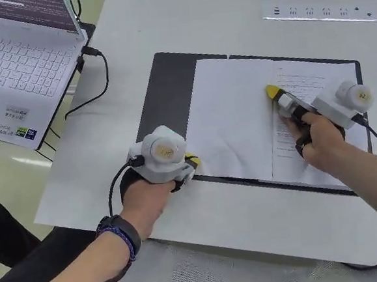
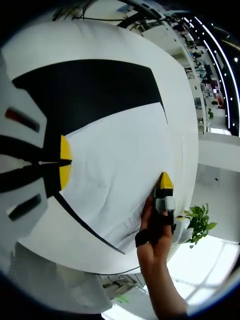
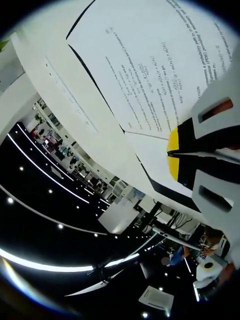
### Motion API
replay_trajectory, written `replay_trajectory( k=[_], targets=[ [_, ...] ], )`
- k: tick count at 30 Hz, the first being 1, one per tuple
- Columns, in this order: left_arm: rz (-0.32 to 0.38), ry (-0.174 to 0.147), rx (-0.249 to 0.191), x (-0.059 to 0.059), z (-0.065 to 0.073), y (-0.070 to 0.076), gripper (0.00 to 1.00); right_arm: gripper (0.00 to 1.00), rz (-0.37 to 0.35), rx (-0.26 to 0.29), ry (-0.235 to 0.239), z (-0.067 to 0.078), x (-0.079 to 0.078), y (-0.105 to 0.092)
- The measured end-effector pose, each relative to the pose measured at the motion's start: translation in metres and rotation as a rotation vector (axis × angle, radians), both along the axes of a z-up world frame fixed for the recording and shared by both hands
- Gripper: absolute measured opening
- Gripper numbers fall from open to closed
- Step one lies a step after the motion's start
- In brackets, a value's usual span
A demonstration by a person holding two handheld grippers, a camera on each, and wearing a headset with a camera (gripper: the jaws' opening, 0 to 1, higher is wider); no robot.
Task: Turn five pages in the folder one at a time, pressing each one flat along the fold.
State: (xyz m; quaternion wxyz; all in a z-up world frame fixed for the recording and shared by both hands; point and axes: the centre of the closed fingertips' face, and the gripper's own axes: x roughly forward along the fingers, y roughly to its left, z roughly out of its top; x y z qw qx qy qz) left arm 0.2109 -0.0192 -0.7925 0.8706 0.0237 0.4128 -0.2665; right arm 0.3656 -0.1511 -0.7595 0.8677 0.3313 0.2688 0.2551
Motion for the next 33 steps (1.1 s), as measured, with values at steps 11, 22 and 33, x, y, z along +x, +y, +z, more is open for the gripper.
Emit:
replay_trajectory(
  k=[11, 22, 33],
  targets=[
    [0.001, -0.009, 0.000, 0.000, 0.000, 0.000, 0.00, 0.00, 0.002, 0.006, 0.000, -0.002, -0.027, -0.004],
    [0.007, -0.024, 0.005, -0.001, 0.000, 0.000, 0.00, 0.00, 0.023, -0.022, 0.009, -0.004, -0.055, -0.008],
    [0.005, -0.039, 0.004, -0.001, 0.001, 0.000, 0.00, 0.00, 0.084, -0.057, 0.020, -0.007, -0.089, -0.007]
  ],
)
